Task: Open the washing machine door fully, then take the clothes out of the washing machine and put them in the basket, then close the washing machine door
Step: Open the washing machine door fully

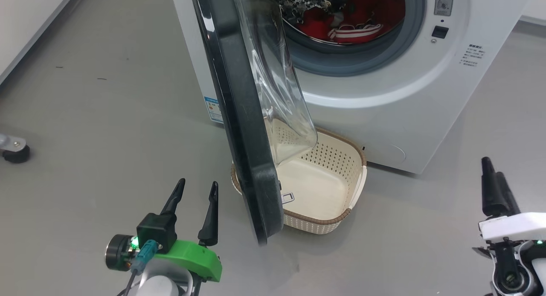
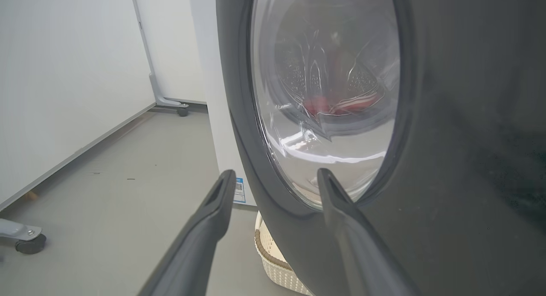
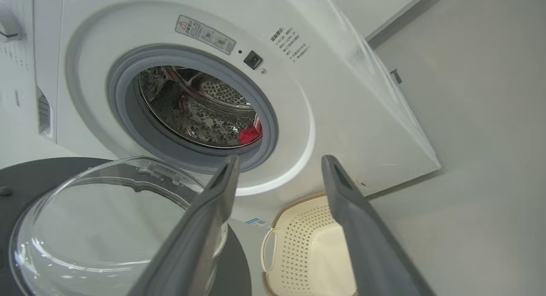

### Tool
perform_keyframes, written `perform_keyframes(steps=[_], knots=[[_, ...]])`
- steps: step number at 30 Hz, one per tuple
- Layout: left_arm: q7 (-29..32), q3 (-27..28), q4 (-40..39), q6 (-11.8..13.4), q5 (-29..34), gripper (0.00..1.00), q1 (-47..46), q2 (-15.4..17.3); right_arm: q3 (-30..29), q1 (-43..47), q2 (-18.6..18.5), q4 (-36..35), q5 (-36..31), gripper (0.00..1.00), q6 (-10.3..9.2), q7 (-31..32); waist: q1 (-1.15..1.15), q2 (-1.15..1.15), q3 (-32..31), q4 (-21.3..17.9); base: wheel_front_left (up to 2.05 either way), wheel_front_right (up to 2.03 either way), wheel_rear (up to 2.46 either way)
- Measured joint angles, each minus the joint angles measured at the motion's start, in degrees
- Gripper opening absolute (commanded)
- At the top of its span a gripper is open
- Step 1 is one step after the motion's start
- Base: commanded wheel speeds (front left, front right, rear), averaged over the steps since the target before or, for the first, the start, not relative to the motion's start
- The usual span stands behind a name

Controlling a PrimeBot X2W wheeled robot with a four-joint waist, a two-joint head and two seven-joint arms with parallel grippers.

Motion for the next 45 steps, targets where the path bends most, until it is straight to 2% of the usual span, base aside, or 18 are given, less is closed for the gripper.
perform_keyframes(steps=[3,6,9,13,15,17,22,30,45], knots=[[0.0,0.0,0.2,0.0,0.1,1.00,0.2,0.0,0.1,0.7,-2.1,0.2,-6.1,1.00,0.00,-3.9,0.00,0.00,-0.2,-0.3,0.00,0.00,0.00],[0.0,-0.5,0.3,0.0,0.1,1.00,0.2,0.0,0.2,2.0,-7.1,1.0,-16.5,1.00,-0.05,-10.4,0.00,0.00,-0.4,-0.5,0.00,0.00,0.00],[0.0,-0.5,0.5,0.0,0.1,1.00,0.2,0.0,-0.3,2.4,-10.1,1.1,-24.7,1.00,-2.36,-9.8,0.00,0.00,-0.5,-0.6,0.00,0.00,0.00],[0.0,-0.5,0.5,0.0,0.1,1.00,0.2,0.0,-0.8,2.5,-10.2,-0.4,-33.9,1.00,-5.75,-7.8,0.00,0.00,-0.5,-0.7,0.00,0.00,0.00],[0.0,-0.5,0.5,0.0,0.1,1.00,0.2,0.0,-3.0,2.5,-9.2,-3.1,-37.5,1.00,-7.34,-7.4,0.00,0.00,-0.5,-0.8,0.00,0.00,0.00],[0.0,-0.5,0.5,0.0,0.1,1.00,0.2,0.0,-3.9,2.5,-8.1,-5.2,-40.1,1.00,-8.11,-7.4,0.00,0.00,-0.5,-0.8,0.00,0.00,0.00],[0.0,-0.5,0.5,0.0,0.1,1.00,0.2,0.0,-2.0,4.5,-4.1,-6.9,-44.0,1.00,-8.77,-7.2,0.00,0.00,-0.4,-0.8,0.00,0.00,0.00],[0.0,-0.5,0.5,0.0,0.1,1.00,0.2,0.0,0.3,8.4,2.0,-7.2,-45.8,1.00,-9.16,-7.2,0.00,0.00,-0.4,-0.5,0.00,0.00,0.00],[0.0,-0.6,1.3,0.0,0.1,1.00,0.3,0.0,1.1,10.0,5.9,-7.1,-49.7,1.00,-8.09,-7.2,0.00,0.00,-1.0,-0.6,0.00,0.00,0.00]])
